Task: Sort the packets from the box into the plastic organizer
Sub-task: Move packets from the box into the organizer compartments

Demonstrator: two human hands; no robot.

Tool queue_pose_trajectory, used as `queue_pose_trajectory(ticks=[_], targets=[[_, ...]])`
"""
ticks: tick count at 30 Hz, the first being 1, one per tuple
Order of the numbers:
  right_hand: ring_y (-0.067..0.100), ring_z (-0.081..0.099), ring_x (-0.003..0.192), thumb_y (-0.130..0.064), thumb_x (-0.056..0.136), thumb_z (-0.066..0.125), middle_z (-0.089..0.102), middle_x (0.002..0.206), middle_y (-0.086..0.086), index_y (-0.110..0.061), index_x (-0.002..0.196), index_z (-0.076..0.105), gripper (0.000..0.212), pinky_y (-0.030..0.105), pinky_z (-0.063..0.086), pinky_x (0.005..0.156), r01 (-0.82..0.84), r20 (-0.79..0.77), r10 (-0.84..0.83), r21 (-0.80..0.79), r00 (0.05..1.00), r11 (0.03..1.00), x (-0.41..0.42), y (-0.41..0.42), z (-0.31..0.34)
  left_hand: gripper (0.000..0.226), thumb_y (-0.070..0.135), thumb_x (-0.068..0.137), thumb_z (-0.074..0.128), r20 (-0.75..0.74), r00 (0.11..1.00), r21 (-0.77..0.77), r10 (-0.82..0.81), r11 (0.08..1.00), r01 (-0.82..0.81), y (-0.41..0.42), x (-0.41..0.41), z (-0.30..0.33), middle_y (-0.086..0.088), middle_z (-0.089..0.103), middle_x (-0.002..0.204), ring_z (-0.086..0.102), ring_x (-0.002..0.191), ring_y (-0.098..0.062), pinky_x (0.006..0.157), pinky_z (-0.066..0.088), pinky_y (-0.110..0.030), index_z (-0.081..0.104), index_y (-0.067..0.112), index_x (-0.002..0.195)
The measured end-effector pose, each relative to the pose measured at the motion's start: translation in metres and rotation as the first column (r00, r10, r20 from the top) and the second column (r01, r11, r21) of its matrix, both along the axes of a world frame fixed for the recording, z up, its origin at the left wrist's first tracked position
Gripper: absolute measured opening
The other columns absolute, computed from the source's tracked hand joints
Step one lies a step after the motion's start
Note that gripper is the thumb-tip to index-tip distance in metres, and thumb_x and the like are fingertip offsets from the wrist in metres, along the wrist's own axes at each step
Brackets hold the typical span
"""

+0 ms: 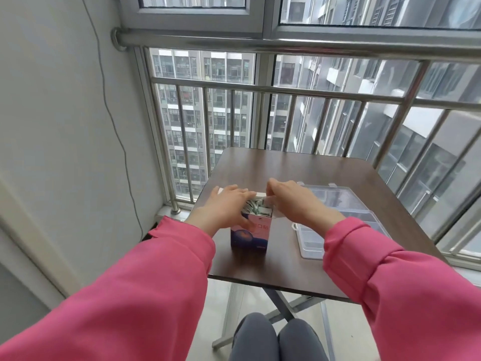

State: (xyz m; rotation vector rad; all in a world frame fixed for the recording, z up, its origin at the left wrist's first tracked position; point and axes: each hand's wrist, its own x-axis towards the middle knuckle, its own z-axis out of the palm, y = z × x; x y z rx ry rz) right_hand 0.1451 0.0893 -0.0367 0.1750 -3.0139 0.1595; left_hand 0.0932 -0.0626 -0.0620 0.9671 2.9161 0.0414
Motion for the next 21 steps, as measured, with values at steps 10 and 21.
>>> queue_pose_trajectory(ticks=[10, 21], targets=[[0.029, 0.060, 0.092, -0.014, 0.091, 0.055, 0.065, 0.104, 0.013, -0.009, 0.112, 0.050, 0.022, 0.036, 0.050, 0.076, -0.068, -0.026, 0.063, -0.266, 0.998, 0.962, -0.005, -0.002, 0.000, 0.086, 0.048, 0.071, 0.075, 0.024, 0.999, 0.053, 0.037, 0.998, -0.038, -0.001, -0.003, 0.003, 0.006, 0.038, 0.147, 0.034, 0.134, -0.021, 0.109, 0.025, -0.048, 0.031, 0.033, 0.144], [0.029, 0.062, 0.092, 0.002, 0.088, 0.053, 0.068, 0.103, 0.013, -0.002, 0.099, 0.063, 0.015, 0.019, 0.037, 0.068, 0.011, -0.223, -0.156, -0.541, 0.962, 0.841, -0.007, 0.009, 0.008, 0.090, 0.048, 0.073, 0.074, 0.031, 0.998, 0.042, 0.053, 0.998, -0.055, -0.002, 0.001, 0.003, 0.008, 0.029, 0.152, 0.028, 0.137, -0.020, 0.106, 0.026, -0.046, 0.024, 0.033, 0.147]])
